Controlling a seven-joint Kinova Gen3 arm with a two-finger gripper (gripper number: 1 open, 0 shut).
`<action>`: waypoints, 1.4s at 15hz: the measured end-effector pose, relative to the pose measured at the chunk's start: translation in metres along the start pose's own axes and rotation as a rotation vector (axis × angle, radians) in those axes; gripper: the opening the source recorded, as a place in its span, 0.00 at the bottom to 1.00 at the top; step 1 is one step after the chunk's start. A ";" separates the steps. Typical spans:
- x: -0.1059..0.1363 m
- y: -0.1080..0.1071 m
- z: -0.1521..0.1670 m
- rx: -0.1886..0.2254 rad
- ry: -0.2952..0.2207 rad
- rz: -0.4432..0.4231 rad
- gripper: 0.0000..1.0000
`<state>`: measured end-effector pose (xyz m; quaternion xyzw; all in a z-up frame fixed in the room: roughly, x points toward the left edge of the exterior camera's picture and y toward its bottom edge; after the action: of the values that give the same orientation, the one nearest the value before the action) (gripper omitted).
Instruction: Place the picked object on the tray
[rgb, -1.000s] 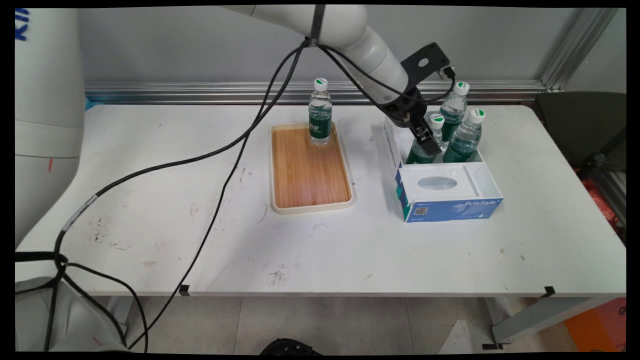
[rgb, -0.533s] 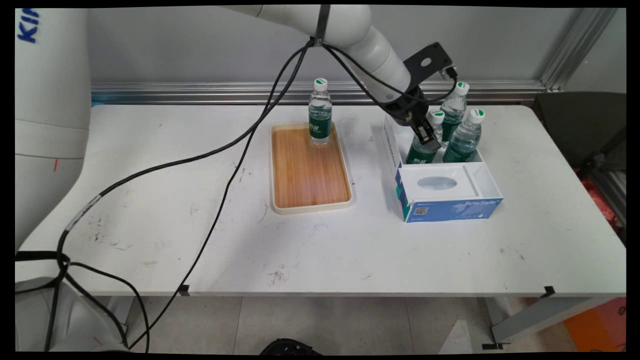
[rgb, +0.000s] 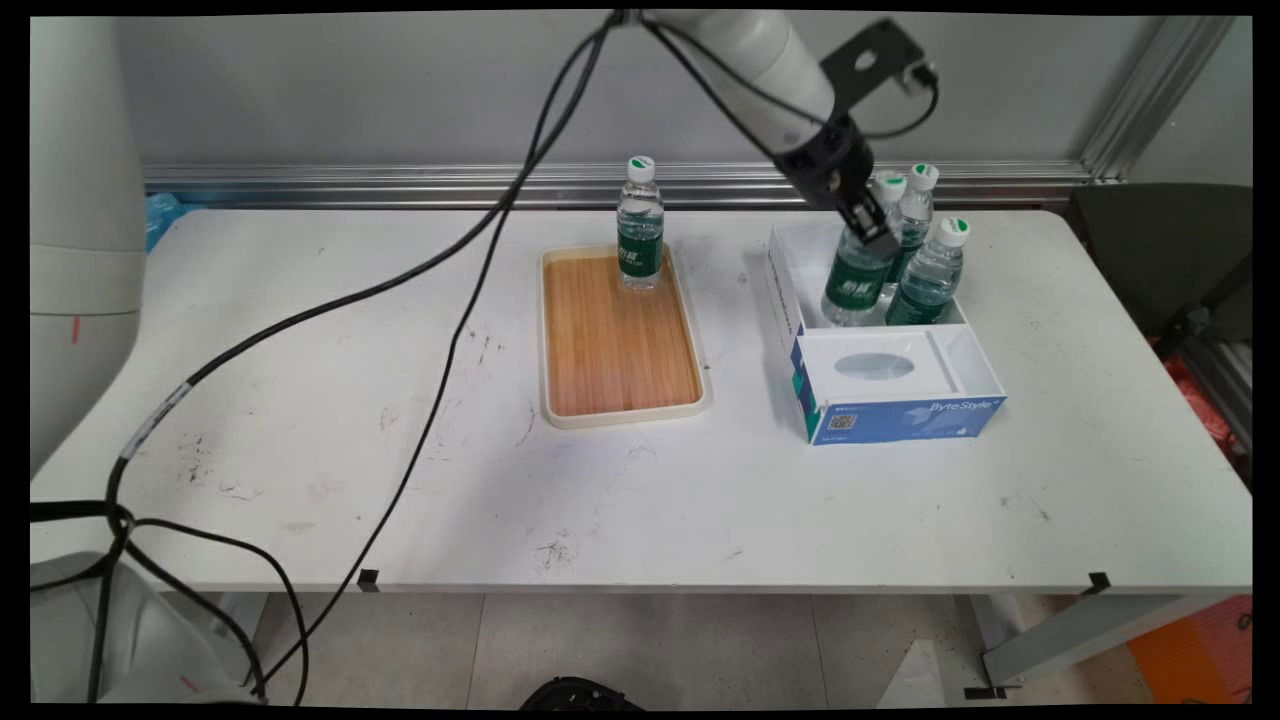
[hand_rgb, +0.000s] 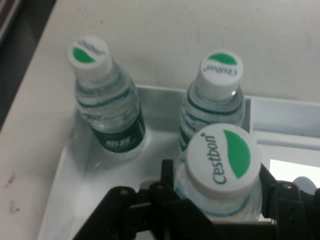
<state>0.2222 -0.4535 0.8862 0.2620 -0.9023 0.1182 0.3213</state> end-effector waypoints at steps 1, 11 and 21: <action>0.003 0.000 -0.005 0.001 0.001 -0.004 0.00; -0.004 -0.002 -0.116 0.029 -0.096 0.010 0.00; -0.109 -0.012 -0.157 0.024 -0.187 0.000 0.00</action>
<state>0.3820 -0.3603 0.9373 0.2759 -0.9268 0.1042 0.2323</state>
